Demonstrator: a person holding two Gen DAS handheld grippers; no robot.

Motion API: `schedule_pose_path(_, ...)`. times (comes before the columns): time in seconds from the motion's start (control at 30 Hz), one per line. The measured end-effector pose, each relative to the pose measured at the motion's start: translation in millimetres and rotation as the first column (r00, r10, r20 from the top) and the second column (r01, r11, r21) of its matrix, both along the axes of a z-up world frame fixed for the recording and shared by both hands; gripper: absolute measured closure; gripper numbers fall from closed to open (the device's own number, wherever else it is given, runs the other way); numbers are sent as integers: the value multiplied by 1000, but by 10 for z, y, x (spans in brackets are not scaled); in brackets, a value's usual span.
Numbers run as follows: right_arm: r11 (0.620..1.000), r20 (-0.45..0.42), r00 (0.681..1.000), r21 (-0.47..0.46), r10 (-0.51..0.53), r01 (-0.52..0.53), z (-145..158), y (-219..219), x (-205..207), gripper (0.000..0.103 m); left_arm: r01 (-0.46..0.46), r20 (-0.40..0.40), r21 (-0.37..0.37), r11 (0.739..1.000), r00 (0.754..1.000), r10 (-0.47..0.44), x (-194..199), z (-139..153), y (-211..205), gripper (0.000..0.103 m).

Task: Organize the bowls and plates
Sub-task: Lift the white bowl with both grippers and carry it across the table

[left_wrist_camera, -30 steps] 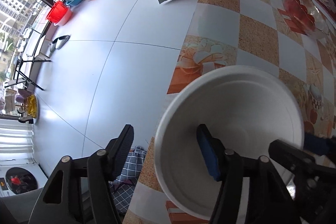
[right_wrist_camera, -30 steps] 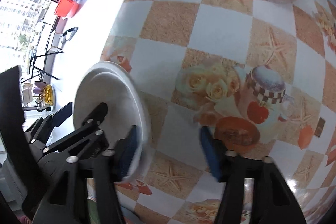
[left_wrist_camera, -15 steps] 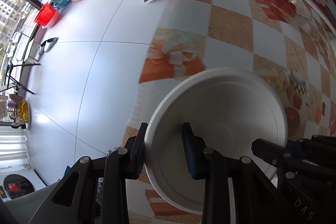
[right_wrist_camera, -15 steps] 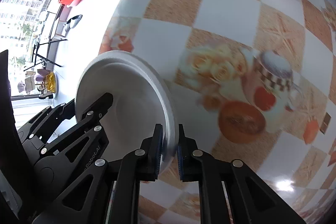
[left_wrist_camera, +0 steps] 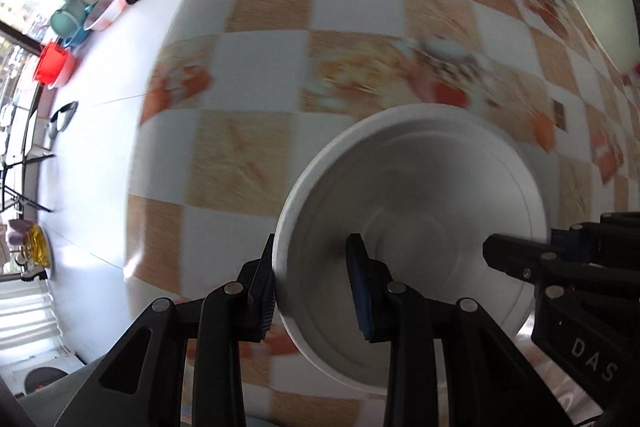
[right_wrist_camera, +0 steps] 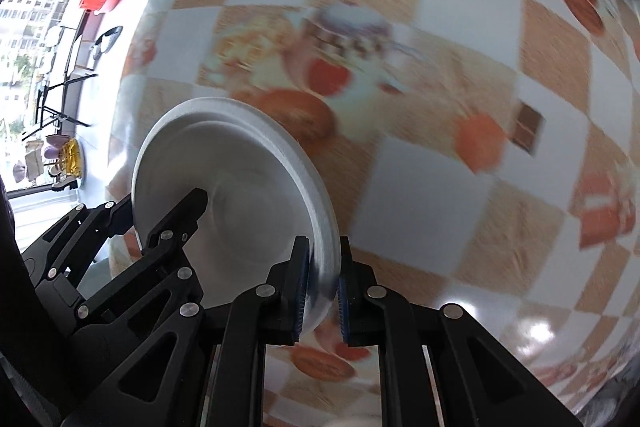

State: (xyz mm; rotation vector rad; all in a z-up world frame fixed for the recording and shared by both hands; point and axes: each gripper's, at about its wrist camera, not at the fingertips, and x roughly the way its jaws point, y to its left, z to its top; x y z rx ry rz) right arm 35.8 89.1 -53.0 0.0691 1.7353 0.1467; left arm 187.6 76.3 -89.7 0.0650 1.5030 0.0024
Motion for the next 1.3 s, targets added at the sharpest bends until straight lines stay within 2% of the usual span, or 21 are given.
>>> schedule_pose_path(0.3,996,-32,997,-50,-72,70,70,-519,-381,89,99,-29,-45,994,995,-100,-253,40,-630,68)
schedule_pose_path(0.47,991,-43,991,-54,-127,124,87,-745,-594,89,169,-39,-51,984,985,-171,-446,42,-998,68)
schedule_pose_path(0.67,978,-49,977,-43,-208,206,91,-952,-822,89,200,-55,-69,977,977,-204,-572,45,-1236,68)
schedule_pose_path(0.83,966,-51,965,-25,-259,258,51,-1099,-930,89,203,-55,-70,977,977,-207,-691,50,-1355,68)
schedule_pose_path(1.03,961,-46,960,-22,-275,274,32,-1163,-1049,88,194,-71,-67,979,977,-199,-694,59,-1358,68)
schedule_pose_path(1.07,962,-46,961,-23,-274,273,55,-1203,-1037,88,193,-70,-68,979,978,-198,-702,35,-1474,68)
schedule_pose_path(1.13,962,-45,961,-22,-274,273,88,-1240,-1087,88,191,-72,-69,979,978,-195,-746,113,-1450,68)
schedule_pose_path(1.3,959,-52,958,-20,-282,282,128,-1243,-1123,88,195,-73,-66,978,977,-200,-698,74,-1349,68)
